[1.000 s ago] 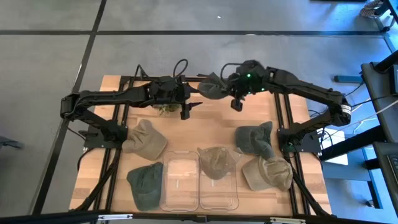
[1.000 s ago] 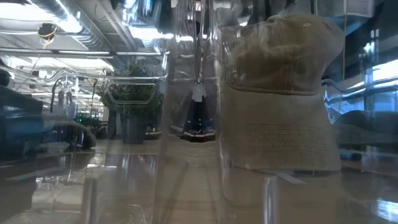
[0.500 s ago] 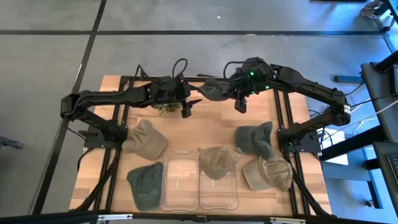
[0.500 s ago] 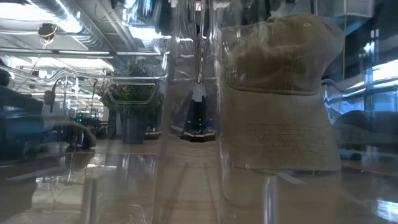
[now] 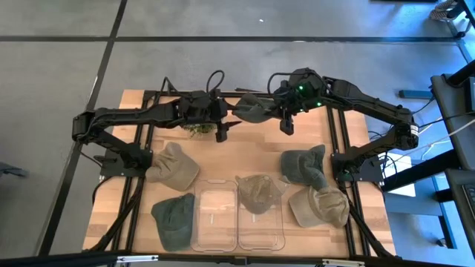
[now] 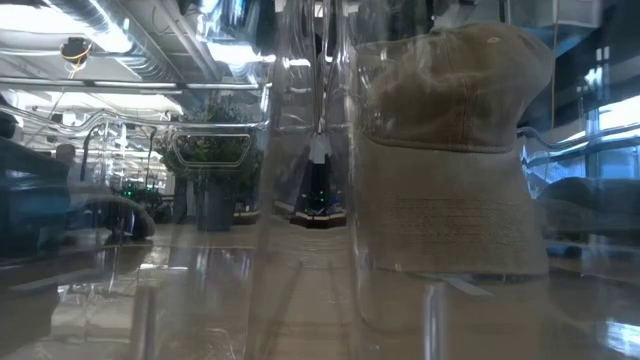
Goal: Pick & Place hat
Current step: Put the top black cap into the left transparent bin
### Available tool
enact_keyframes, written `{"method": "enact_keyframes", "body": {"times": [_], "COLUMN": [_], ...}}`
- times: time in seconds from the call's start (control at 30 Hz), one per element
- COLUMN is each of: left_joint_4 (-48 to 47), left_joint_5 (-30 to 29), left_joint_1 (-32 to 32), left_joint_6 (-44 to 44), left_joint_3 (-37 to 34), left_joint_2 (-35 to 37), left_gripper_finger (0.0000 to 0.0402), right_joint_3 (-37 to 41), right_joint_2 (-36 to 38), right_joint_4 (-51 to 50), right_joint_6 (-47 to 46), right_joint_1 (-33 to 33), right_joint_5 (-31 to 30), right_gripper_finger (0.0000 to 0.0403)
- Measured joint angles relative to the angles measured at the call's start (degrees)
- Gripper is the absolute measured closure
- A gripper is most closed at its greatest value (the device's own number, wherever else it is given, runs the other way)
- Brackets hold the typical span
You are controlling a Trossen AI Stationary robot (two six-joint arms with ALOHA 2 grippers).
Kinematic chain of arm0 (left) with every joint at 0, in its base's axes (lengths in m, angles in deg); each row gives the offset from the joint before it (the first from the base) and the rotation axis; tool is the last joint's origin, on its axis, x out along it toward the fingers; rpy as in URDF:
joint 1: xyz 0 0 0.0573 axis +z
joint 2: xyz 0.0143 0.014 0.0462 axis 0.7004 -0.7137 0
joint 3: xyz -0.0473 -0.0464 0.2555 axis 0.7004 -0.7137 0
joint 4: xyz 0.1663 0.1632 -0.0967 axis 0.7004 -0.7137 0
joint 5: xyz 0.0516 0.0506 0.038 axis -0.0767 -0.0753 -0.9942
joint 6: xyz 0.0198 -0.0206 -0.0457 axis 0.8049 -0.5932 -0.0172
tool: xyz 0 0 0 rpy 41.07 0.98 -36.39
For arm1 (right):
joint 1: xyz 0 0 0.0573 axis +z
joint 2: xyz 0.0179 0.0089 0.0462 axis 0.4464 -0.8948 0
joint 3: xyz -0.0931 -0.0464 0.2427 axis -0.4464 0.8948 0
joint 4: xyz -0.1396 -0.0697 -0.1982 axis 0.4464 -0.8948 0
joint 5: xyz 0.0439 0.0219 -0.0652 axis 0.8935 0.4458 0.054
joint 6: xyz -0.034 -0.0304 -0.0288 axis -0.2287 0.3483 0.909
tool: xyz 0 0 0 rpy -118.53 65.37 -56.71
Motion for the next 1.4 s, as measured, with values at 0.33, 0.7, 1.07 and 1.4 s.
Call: {"method": "enact_keyframes", "body": {"times": [0.33, 0.7, 1.07, 1.4], "left_joint_4": [-0.8, -0.8, -0.8, -0.9], "left_joint_5": [0.3, 0.4, 0.4, 0.4], "left_joint_1": [0.0, 0.0, 0.0, 0.0], "left_joint_6": [-0.4, -0.4, -0.6, -0.4], "left_joint_3": [0.0, 0.0, 0.0, -0.1], "left_joint_2": [0.1, 0.1, 0.1, 0.6], "left_gripper_finger": [0.0201, 0.0251, 0.0304, 0.0373], "right_joint_3": [0.1, 0.1, 0.1, 0.1], "right_joint_2": [2.1, 2.9, 2.9, 2.9], "right_joint_4": [-0.1, -0.1, 0.1, 0.2], "right_joint_6": [0.1, 0.0, -0.1, -0.2], "right_joint_1": [0.0, 0.0, 0.0, 0.0], "right_joint_5": [0.0, 0.0, 0.0, -0.2], "right_gripper_finger": [0.0386, 0.0387, 0.0387, 0.0387]}}
